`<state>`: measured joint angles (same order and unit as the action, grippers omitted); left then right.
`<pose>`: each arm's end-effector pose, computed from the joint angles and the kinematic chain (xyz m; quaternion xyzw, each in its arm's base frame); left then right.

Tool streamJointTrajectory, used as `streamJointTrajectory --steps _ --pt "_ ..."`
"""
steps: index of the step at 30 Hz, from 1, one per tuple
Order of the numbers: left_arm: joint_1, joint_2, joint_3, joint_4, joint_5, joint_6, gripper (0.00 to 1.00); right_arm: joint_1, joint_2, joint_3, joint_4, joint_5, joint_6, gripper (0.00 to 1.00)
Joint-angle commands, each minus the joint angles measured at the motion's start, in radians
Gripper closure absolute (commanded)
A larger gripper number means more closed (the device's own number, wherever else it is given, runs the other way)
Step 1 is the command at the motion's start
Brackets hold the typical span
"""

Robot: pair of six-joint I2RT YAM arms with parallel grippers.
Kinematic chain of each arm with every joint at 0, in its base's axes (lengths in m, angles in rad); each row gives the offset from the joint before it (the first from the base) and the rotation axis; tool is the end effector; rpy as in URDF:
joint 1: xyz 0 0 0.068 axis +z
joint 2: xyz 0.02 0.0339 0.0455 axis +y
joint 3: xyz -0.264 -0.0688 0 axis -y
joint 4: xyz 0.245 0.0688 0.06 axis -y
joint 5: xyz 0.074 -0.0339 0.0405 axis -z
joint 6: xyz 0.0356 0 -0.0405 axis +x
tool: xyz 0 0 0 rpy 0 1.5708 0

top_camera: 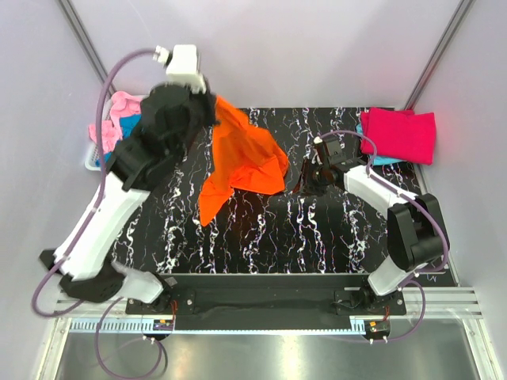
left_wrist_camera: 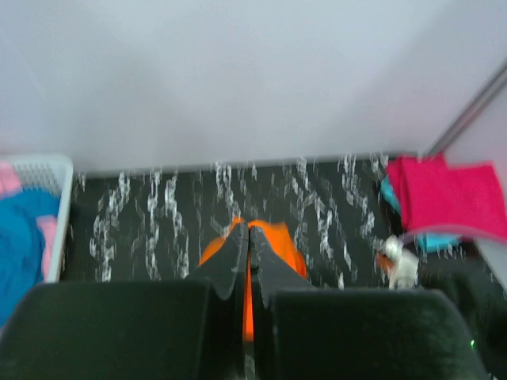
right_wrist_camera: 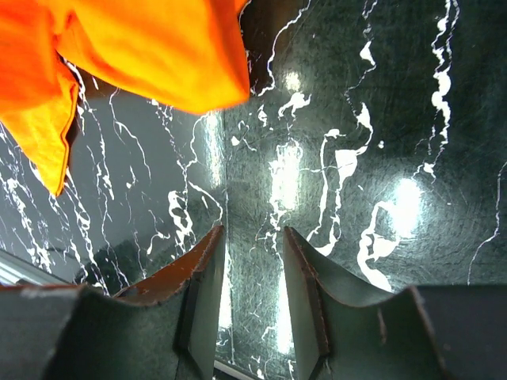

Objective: Fold and stack the t-shirts
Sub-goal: Flatten the tshirt out

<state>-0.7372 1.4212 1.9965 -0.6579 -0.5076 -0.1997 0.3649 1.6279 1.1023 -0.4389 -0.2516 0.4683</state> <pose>0.2029 -0.1608 0.5495 0.0251 0.7317 -0.1312 0.6684 0.3134 0.1292 0.2169 0.0115 0.9475 0.2294 0.2224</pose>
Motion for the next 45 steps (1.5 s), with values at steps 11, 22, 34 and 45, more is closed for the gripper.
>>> streamJointTrajectory --steps 11,22,34,45 --pt "-0.042 -0.596 -0.871 -0.202 0.164 -0.49 1.0 0.005 0.131 0.203 0.019 0.015 0.02 0.57" --pt "-0.1 -0.806 -1.215 -0.241 0.374 -0.757 1.0 0.006 0.472 0.596 -0.034 -0.089 -0.034 0.58" --pt "-0.148 -0.841 -1.314 -0.276 0.42 -0.825 1.0 0.005 0.776 1.011 -0.121 -0.156 -0.049 0.55" --pt "-0.157 -0.878 -1.328 -0.307 0.394 -0.84 1.0 0.016 0.94 1.3 -0.371 -0.149 -0.097 0.6"
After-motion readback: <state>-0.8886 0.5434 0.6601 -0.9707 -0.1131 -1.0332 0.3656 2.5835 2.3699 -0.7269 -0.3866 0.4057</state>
